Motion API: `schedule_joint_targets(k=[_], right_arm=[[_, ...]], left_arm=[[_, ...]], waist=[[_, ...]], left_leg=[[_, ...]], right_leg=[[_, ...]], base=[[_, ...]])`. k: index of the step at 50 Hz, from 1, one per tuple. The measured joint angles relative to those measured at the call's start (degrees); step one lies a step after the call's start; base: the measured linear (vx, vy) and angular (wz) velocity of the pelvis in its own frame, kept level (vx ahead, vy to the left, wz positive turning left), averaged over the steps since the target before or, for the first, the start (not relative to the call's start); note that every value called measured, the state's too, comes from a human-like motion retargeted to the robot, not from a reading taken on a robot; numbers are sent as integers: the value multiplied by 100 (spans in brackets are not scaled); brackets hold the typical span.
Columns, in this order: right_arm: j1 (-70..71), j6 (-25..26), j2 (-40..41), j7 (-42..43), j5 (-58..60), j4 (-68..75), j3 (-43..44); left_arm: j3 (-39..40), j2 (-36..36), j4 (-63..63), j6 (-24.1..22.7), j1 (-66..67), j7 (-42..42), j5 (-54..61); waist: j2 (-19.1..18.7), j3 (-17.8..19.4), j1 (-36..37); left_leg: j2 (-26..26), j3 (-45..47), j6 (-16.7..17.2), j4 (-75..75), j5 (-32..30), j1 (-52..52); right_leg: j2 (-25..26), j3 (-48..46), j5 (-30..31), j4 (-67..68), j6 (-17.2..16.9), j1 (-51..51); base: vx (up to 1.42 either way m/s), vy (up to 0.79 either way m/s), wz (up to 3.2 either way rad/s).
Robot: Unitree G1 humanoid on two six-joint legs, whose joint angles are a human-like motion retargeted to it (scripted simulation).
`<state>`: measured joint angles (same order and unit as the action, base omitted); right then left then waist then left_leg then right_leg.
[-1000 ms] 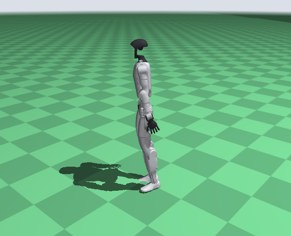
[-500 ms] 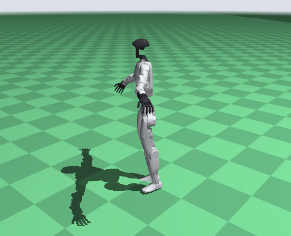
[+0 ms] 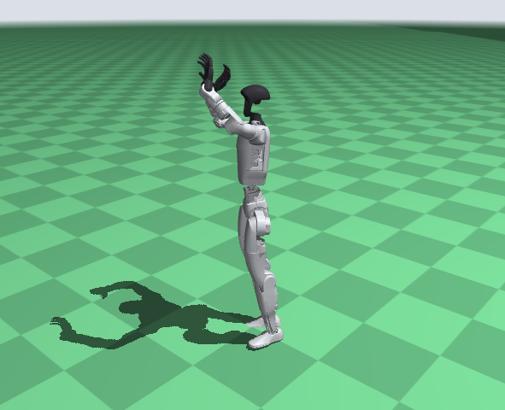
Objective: Upper body actions
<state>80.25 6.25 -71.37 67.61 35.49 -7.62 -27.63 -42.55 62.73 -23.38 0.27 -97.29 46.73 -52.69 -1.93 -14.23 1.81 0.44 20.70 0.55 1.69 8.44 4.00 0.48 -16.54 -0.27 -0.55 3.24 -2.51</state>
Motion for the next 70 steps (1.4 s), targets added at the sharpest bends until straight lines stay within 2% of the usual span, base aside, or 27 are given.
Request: schedule_joint_targets(k=[2,5,8,10,14,18,20,22,23,25,27,30,36,39,42,44,45,47,49,51,58,62,65,66,67,68,70], right_arm=[[-402,-263,-31,-146,-276,520,528],[-1171,-143,-99,-882,-662,1577,1579],[-1964,-161,27,-1833,-1058,2764,2812],[-2401,-283,268,-2375,-1394,3552,3711],[-3112,-313,618,-3686,-2606,4731,5314],[-3581,190,906,-4912,-4107,5307,6544],[-3700,351,1059,-5079,-4873,5368,6954],[-3672,232,1186,-4876,-5529,5333,7139],[-3620,52,1234,-4763,-5782,5277,7137],[-3504,-278,1256,-4528,-6108,5129,6941],[-3331,-411,1209,-4444,-6016,4830,6475],[-2943,-566,1088,-4339,-5583,4131,5483],[-1910,-1069,727,-3066,-3587,2193,2928],[-1314,-824,301,-2455,-2082,1298,1646],[-518,96,-87,-1794,-581,558,385],[-31,538,-261,-1112,63,280,-237],[181,606,-306,-736,341,218,-497],[339,293,-364,-352,569,368,-735],[240,-66,-419,-430,405,772,-633],[-132,-291,-425,-732,21,1313,-136],[-2445,-665,51,-2407,-1052,3612,3308],[-3201,-782,438,-3694,-1780,4996,5064],[-3566,-562,648,-4860,-3206,5724,6008],[-3649,-450,730,-5161,-3696,5877,6280],[-3720,-350,808,-5430,-4166,6011,6533],[-3770,-273,878,-5633,-4594,6107,6745],[-3780,-207,1008,-5594,-5290,6234,7021]], left_arm=[[271,204,-368,118,136,47,62],[959,650,-1236,626,581,-58,448],[2079,1159,-2149,1115,1426,-296,1548],[3203,1488,-2705,1199,2301,-513,2518],[5917,1558,-4059,812,4516,-808,4835],[8049,1117,-4870,434,6169,-1299,6748],[8782,889,-4907,-148,6777,-1420,7377],[9117,773,-4832,-969,7057,-1065,7530],[9164,752,-4772,-1340,7121,-752,7490],[9029,800,-4573,-1688,7095,-189,7161],[8609,983,-4223,-1541,6884,-74,6742],[7705,1265,-3434,-1154,6340,-344,6250],[4783,1318,-1730,-626,3878,-595,4126],[3241,1232,-881,-265,2727,-801,2542],[1828,1084,-167,207,1693,-795,885],[1163,953,125,271,1184,-571,-145],[907,872,193,235,966,-410,-574],[721,726,103,80,821,-146,-761],[836,648,-183,-32,912,-132,-455],[1230,704,-546,-35,1197,-212,21],[3768,1082,-2645,233,3073,-7,1883],[5447,1293,-4365,543,4259,-524,4115],[6765,1149,-5112,1533,4938,-1521,6667],[7218,1040,-5166,1574,5080,-1988,7362],[7639,934,-5196,1472,5224,-2361,8035],[7996,836,-5177,1084,5370,-2549,8660],[8414,694,-5129,-45,5656,-2447,9778]], waist=[[-24,-36,-43],[-63,-113,-83],[-81,-120,-110],[-58,-66,-179],[-74,3,-170],[-151,67,-120],[-195,70,-125],[-219,76,-143],[-227,75,-158],[-237,72,-188],[-245,58,-209],[-281,3,-221],[-322,-163,-98],[-287,-226,-19],[-218,-214,47],[-172,-179,69],[-156,-153,78],[-149,-109,79],[-158,-78,70],[-183,-61,58],[-178,-50,40],[-170,37,4],[-180,75,10],[-177,84,16],[-175,92,22],[-173,99,27],[-183,112,23]], left_leg=[[11,-8,8,4,-6,65],[27,15,24,16,-9,185],[27,66,36,21,-5,258],[11,85,42,28,-3,285],[-16,144,46,25,7,299],[-24,200,41,9,13,285],[-30,191,36,1,10,294],[-45,169,31,-9,5,292],[-53,155,28,-13,2,288],[-64,125,21,-14,-3,275],[-67,97,16,-8,-5,254],[-66,76,10,-1,-5,232],[-69,88,5,30,5,213],[-74,85,3,59,18,205],[-86,83,-3,79,30,155],[-96,71,-8,84,32,105],[-98,63,-10,87,32,84],[-93,38,-15,92,28,74],[-86,8,-17,99,18,103],[-75,-11,-14,100,6,161],[-17,49,17,68,-28,327],[6,122,35,44,-36,339],[22,184,45,29,-31,324],[21,196,45,23,-28,315],[20,205,45,16,-26,306],[16,211,44,8,-24,297],[5,216,42,-5,-21,267]], right_leg=[[-3,-5,1,1,-5,-58],[-17,23,11,13,-12,-190],[-31,77,25,17,-13,-287],[-52,97,30,20,-10,-323],[-71,157,41,27,4,-375],[-68,216,57,30,8,-398],[-68,209,57,27,7,-407],[-71,188,52,19,9,-395],[-74,174,49,15,9,-384],[-80,144,41,12,6,-354],[-83,117,31,15,2,-316],[-81,96,20,22,0,-278],[-88,112,22,21,4,-236],[-99,112,27,18,8,-212],[-107,112,32,17,14,-155],[-114,102,35,18,14,-103],[-116,95,36,20,13,-80],[-119,72,36,28,6,-65],[-120,44,40,30,0,-80],[-118,28,48,27,-4,-131],[-99,96,98,30,-10,-359],[-76,169,114,33,3,-424],[-55,231,122,36,11,-448],[-49,242,122,35,13,-449],[-43,251,122,34,16,-449],[-38,256,120,31,20,-446],[-29,259,113,25,30,-422]], base=[[0,0,0],[-3,4,-5],[-5,6,-12],[-9,1,-6],[-5,5,-12],[-1,1,-5],[0,0,0],[-3,0,5],[0,0,0],[0,0,0],[0,0,0],[0,0,0],[6,-2,-2],[5,-4,0],[1,-7,-1],[2,-3,1],[0,0,0],[0,0,0],[-3,1,6],[-8,1,9],[-7,4,-7],[-1,1,-5],[-1,3,-13],[0,0,0],[0,0,0],[0,0,0],[0,0,0]])
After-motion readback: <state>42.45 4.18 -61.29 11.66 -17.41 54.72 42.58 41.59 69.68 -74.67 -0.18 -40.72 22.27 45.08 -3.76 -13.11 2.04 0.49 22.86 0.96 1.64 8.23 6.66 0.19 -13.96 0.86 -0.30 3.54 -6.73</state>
